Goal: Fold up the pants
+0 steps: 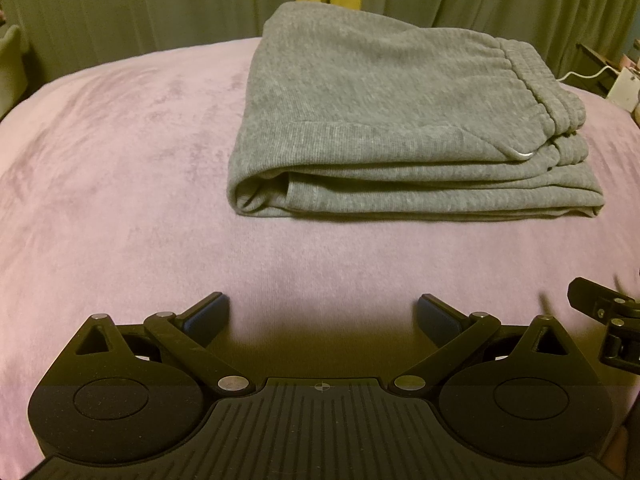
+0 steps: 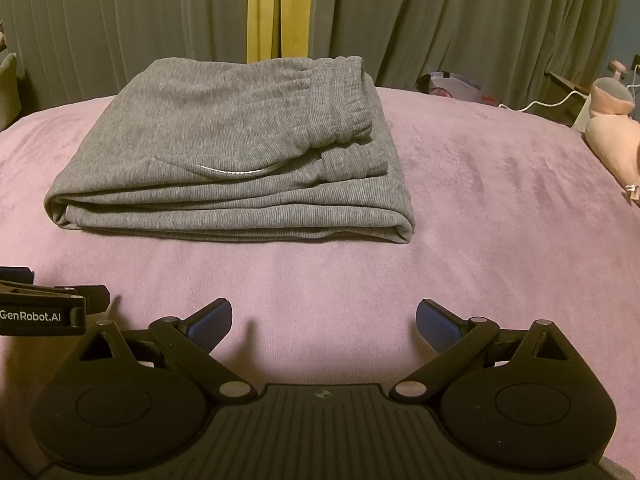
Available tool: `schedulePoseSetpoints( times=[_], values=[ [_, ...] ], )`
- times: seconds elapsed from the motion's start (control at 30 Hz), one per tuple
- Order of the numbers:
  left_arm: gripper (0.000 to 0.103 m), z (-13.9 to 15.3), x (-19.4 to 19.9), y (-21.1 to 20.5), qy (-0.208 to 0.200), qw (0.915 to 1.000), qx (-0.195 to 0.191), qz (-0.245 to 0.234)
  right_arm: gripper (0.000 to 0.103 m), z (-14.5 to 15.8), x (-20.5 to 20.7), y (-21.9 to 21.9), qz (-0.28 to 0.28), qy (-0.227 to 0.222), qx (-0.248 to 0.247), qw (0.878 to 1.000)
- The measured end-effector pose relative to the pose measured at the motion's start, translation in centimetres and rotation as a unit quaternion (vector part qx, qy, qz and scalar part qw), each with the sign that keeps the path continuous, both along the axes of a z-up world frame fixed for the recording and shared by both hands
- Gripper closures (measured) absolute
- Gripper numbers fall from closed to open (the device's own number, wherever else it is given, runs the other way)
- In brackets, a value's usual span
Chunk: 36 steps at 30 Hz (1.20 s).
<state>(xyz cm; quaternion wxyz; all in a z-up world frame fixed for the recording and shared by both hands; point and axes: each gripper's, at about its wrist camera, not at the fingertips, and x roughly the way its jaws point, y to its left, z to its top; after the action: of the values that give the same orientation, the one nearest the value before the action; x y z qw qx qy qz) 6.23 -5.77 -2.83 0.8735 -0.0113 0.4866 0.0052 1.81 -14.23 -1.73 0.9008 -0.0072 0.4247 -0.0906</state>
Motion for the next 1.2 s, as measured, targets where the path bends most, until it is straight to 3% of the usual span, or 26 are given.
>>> schedulePoseSetpoints(
  times=[1.2],
  values=[
    [0.000,0.03,0.31,0.12,0.002,1.0000,0.001,-0.002,0.004,0.14,-0.05,0.26,0.005,0.001,-0.017,1.000]
  ],
)
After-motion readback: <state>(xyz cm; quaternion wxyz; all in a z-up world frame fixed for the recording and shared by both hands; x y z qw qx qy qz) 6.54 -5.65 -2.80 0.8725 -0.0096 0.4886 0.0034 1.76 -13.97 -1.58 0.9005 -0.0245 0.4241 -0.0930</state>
